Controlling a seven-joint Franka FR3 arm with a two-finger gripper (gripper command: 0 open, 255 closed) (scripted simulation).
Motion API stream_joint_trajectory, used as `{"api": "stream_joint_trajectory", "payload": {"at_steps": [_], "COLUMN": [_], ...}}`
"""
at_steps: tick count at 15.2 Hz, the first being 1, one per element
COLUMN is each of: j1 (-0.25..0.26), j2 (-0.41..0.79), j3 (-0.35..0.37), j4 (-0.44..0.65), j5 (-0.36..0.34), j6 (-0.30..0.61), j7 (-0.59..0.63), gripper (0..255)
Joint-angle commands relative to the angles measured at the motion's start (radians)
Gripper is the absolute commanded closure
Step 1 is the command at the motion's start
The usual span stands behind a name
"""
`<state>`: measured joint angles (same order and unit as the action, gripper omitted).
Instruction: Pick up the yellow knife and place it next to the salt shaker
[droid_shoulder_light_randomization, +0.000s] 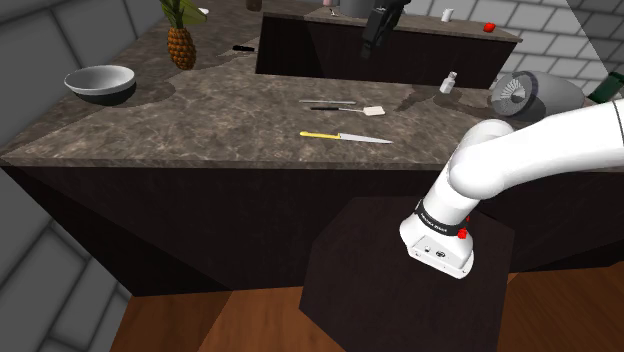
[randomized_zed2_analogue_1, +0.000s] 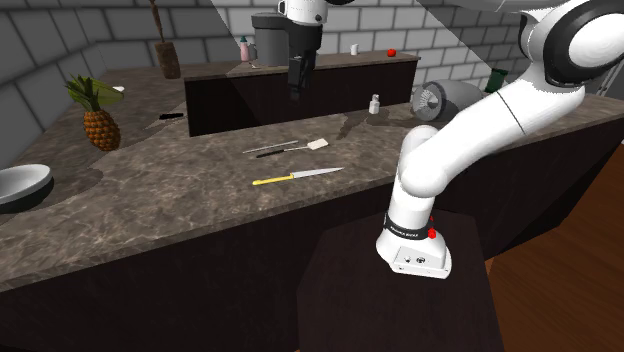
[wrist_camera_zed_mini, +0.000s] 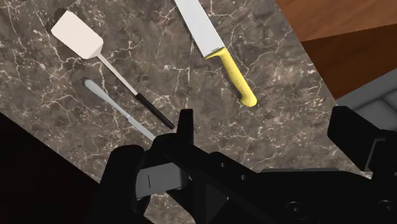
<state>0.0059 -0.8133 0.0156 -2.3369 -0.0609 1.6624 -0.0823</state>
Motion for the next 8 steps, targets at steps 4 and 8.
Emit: {"api": "stream_joint_trajectory", "payload": {"at_steps": [4, 8], "j1": [0.019, 0.044], "j2": [0.036, 0.108], "j3": [-0.062, -0.143], "j4": [-0.063, -0.129], "j5": [0.005, 0.014], "j6": [0.075, 0.173], "j7": [-0.091, -0.217], "gripper": [0, 0]}}
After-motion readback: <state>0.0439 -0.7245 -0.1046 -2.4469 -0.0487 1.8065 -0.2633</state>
